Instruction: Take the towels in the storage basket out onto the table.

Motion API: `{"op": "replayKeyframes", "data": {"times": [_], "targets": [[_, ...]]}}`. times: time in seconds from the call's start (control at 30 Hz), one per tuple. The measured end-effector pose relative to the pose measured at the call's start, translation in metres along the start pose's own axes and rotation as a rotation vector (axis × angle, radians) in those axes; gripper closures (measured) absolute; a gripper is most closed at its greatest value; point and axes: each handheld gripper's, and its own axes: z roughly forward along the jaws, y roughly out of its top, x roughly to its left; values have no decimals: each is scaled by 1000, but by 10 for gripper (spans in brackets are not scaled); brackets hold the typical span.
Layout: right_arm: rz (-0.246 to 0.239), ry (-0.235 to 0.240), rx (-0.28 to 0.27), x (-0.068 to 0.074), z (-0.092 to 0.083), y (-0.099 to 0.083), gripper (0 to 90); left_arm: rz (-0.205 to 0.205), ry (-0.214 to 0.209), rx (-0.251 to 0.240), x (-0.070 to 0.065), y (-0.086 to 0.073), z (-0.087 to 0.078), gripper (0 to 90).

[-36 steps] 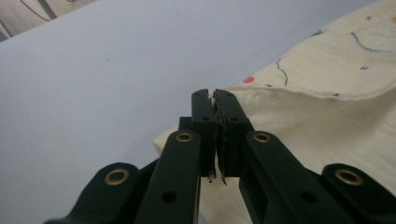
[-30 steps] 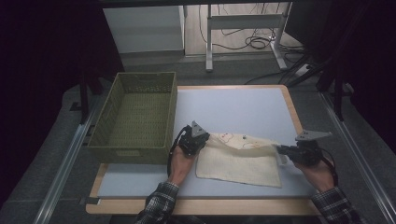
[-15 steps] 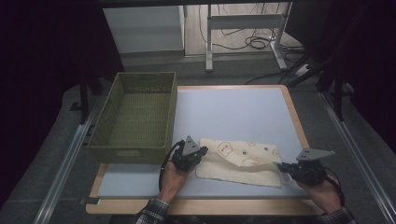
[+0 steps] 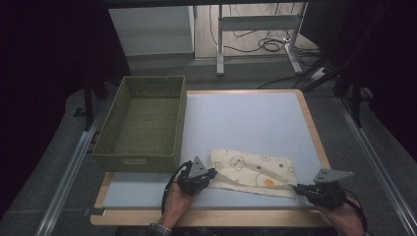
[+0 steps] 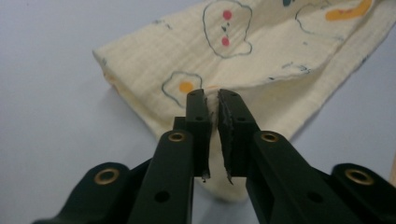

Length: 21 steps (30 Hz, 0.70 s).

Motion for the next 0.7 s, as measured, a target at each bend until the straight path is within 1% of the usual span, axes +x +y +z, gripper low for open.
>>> {"op": "replayKeyframes", "data": {"times": [0.07, 0.2, 0.27, 0.33, 0.4, 0.43, 0.53, 0.6, 0.7], "targets": [[4, 2, -5, 1, -4, -1, 759, -14, -14, 7, 0, -3, -3, 709], [12, 1, -13, 3, -15, -1, 707, -33, -13, 1, 0, -5, -12, 584], [10, -2, -22, 4, -21, 1, 698, -36, -22, -1, 0, -3, -16, 545], [9, 3, -32, 5, -25, 5, 694, -26, -24, -1, -2, 0, -19, 509], [13, 21, -43, 5, -25, 10, 694, -22, -42, 0, -3, 3, -18, 504], [13, 30, -44, 5, -23, 13, 695, -16, -45, 4, -4, 4, -16, 506], [-15, 55, -33, 10, -8, 24, 698, -3, -47, 37, -5, 5, -7, 535], [-37, 79, -31, 15, 6, 33, 700, 4, -37, 60, -5, 3, -1, 566], [-70, 113, -21, 24, 28, 46, 700, 2, -9, 92, -2, 0, 5, 588]]}}
